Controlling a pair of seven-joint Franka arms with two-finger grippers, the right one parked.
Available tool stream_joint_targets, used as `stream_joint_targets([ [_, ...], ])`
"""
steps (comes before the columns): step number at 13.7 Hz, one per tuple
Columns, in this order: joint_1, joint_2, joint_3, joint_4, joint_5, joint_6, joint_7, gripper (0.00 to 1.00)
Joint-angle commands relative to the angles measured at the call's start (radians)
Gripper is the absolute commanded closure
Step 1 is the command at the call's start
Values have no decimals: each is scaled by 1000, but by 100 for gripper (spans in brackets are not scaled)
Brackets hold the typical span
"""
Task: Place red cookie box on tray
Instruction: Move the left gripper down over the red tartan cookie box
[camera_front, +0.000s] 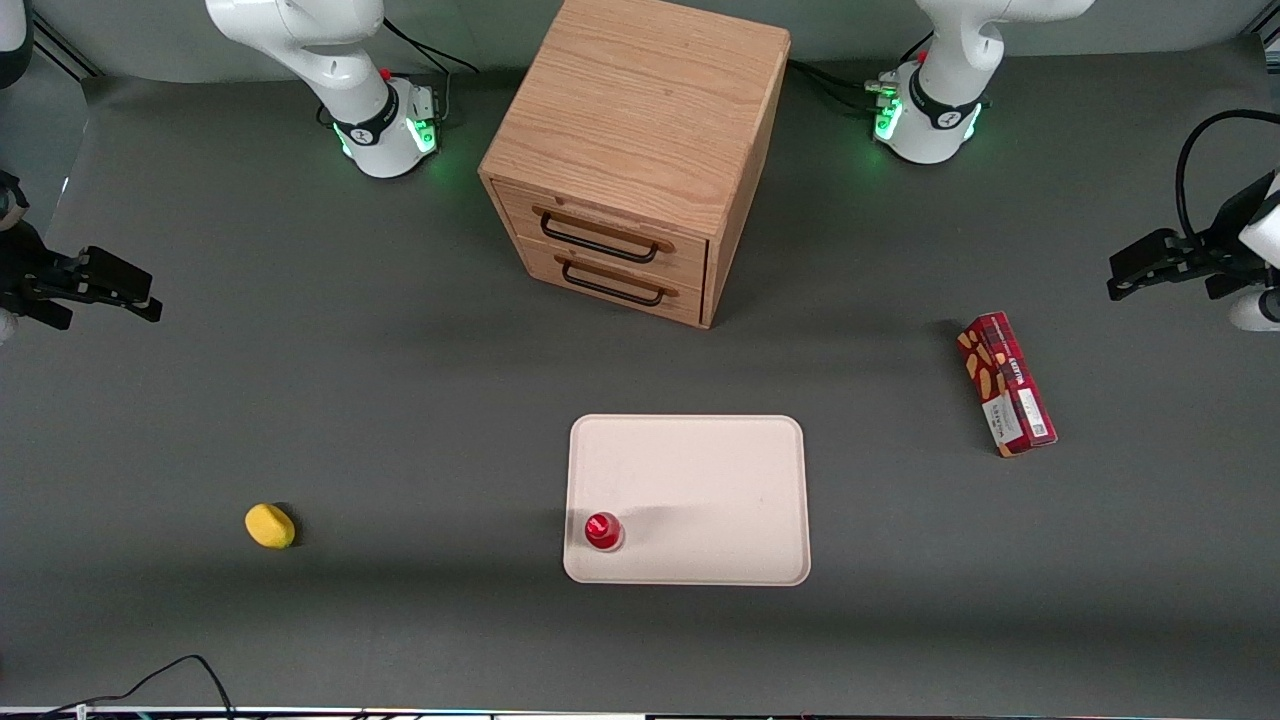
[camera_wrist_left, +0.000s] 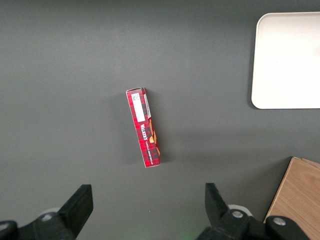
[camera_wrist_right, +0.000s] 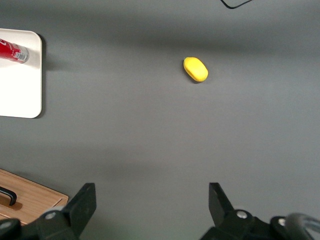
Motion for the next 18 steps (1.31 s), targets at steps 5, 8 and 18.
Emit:
stream_joint_targets([
  [5,12,20,-11,60,13,-96,40,0],
  [8,11,17,-14,49,15,-141,31,0],
  [18,89,44,-9,-395,5,331,-2,0],
])
